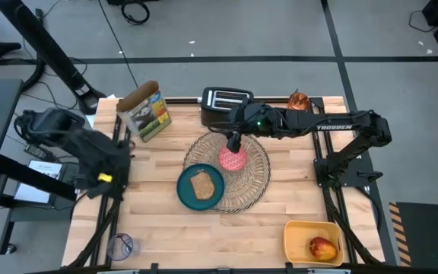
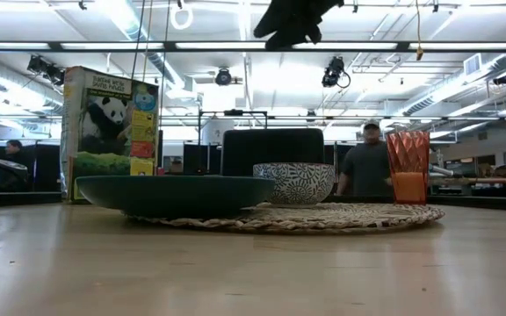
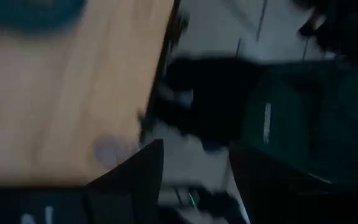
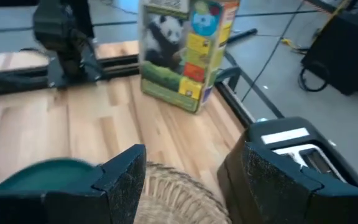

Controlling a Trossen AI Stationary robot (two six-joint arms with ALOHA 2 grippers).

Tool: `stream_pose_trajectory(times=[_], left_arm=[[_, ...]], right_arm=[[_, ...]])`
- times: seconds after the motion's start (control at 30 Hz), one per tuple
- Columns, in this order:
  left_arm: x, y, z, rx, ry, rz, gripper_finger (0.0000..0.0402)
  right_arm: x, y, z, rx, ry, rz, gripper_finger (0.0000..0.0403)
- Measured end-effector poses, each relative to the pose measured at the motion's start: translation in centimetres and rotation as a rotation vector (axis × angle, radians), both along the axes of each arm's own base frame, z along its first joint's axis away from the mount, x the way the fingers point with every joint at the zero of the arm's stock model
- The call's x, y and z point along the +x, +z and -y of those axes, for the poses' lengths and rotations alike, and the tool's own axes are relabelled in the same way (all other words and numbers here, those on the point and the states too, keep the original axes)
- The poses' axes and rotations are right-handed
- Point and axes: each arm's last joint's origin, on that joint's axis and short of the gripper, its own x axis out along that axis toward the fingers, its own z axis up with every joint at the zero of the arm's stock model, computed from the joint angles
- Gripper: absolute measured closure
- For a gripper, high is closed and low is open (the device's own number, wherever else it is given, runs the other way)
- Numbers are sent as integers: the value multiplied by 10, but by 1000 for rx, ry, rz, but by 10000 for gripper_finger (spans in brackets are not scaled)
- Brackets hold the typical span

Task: Arrange a breakfast setting
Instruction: Put the spoon on the place mat

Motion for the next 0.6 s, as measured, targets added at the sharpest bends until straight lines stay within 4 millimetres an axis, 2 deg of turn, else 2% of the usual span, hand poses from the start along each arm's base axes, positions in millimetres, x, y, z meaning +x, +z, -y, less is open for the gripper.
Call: stream_pose_trajectory(times=[0.17, 0.37, 0.6], left_arm=[[7, -9, 25, -82, 13, -236, 209], [13, -26, 75, -18, 39, -404, 210], [18, -62, 138, 280, -40, -320, 210]], right_arm=[[0, -2, -14, -6, 62, -23, 135], [-1, 1, -45, 6, 194, -17, 135], [-12, 1, -81, -6, 309, -66, 135]])
